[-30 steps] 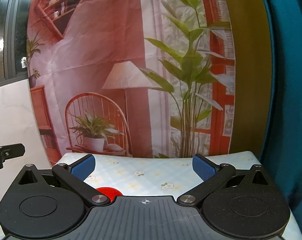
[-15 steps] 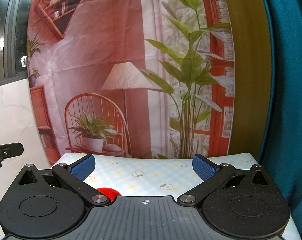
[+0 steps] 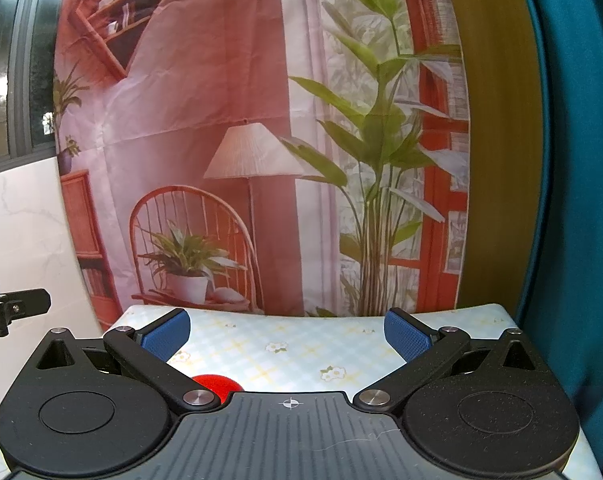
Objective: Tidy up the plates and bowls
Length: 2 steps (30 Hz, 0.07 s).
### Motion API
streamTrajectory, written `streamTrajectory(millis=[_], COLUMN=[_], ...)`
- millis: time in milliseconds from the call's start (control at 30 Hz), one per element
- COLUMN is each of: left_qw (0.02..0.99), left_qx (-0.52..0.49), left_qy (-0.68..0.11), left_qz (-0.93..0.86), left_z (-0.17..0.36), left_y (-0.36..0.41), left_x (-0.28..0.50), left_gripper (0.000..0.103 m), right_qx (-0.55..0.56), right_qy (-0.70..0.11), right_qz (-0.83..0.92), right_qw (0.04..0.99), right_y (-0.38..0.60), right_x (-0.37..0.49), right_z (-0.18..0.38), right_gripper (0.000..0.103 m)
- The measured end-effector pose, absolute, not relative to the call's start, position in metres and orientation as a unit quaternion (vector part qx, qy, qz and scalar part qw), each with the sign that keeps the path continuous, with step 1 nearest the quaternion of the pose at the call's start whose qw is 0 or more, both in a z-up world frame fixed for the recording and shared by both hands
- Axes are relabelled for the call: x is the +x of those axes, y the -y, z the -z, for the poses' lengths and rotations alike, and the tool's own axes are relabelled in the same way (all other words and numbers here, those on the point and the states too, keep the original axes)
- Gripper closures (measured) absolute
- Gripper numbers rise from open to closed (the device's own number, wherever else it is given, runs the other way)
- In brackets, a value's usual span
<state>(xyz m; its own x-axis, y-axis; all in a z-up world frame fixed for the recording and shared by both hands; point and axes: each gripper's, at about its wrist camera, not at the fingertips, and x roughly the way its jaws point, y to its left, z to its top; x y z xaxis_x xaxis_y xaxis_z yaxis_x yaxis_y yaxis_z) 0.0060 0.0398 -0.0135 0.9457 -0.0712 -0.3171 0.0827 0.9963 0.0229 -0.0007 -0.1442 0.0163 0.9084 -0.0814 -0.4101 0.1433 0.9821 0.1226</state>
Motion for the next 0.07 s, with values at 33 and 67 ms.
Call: streamTrajectory(millis=[33,67], left_qw=[0.986,0.986], left_qx=[0.02,0.021], left_qy=[-0.159,-0.159], left_qz=[0.04,0.041], left_z=[0.0133,0.0132], left_y=[-0.0395,-0.0392], left_x=[0.0058,0.0057], left_gripper=[0.0,0.0], right_qx=[0.075,0.076], right_qy=[-0.206,-0.206], right_qz=[0.058,0.058], right_qw=[0.974,0.974], right_y=[0.1446,0.1449], right_x=[-0.0004,-0.0006], right_z=[-0.0165,-0.0168], right_gripper=[0.0,0.0])
